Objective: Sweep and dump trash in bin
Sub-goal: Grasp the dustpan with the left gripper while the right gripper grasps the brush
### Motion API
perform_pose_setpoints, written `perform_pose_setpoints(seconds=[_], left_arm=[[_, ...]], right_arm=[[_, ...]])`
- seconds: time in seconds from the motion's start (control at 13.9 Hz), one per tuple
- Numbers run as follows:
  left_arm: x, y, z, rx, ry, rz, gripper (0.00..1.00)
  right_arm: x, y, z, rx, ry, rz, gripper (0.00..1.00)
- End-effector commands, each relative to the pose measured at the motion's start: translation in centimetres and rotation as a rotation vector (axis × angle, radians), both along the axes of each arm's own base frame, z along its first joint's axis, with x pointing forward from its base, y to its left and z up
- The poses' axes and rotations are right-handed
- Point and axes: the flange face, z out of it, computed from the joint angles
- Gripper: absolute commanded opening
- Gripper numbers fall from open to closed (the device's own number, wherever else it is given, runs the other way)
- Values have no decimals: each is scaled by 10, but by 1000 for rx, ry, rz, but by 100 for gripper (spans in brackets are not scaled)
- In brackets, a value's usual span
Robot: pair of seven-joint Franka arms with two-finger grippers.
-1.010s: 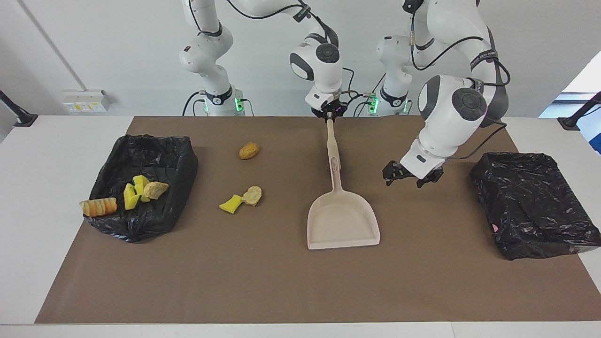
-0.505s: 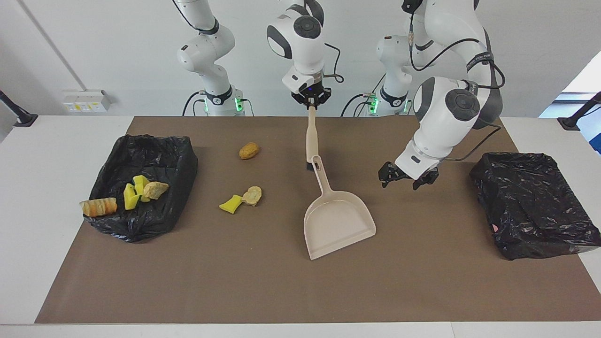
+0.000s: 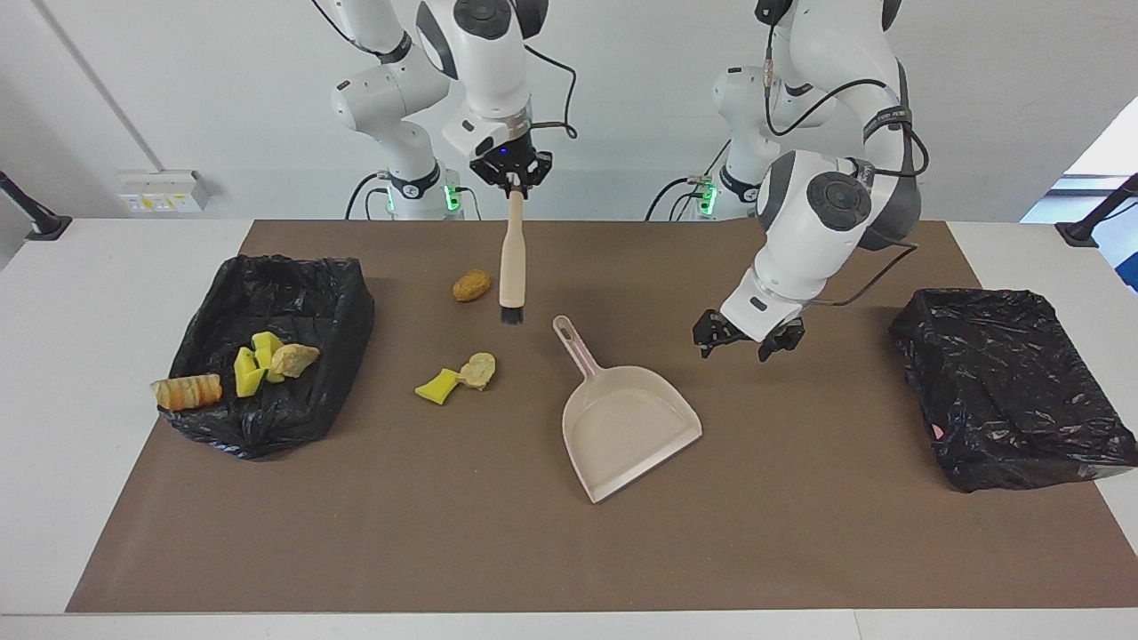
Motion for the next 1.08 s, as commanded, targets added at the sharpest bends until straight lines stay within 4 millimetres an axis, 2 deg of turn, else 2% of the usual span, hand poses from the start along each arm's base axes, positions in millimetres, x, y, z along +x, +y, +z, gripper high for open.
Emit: perform_pose_setpoints(seconds=[0.0,0.07,0.14,0.29,0.36,0.43,0.58,0.72,0.79,0.87,1.01], left_arm=[[-18,-43,-3,-9,0,141,100],[-27,-58,-5,-8,5,216,100],[-37,-75,-7,-12,6,272,100],[-56,-113,-20,-19,13,391,100],[-64,-131,-33,-27,8,435,100],[-68,-140,-35,-46,-5,481,100],[-88,-175,-46,-60,-8,506,100],[-103,-212,-85,-30,10,487,100],[-105,-224,-103,-16,19,482,100],[-105,-225,-106,-16,16,479,100],[-102,-224,-97,-14,16,482,100]], right_arm=[[5,-15,3,-22,-13,56,0],[8,-20,2,-26,-15,62,0],[16,-35,0,-29,-19,89,0],[37,-74,-8,-31,-17,141,0],[47,-95,-10,-59,-28,179,0],[59,-118,-15,-79,-35,212,0],[82,-152,-35,-138,-17,242,0],[112,-165,-65,-235,20,281,0],[127,-168,-79,-242,33,279,0],[136,-169,-94,-245,45,272,0],[136,-165,-120,-249,66,243,0]])
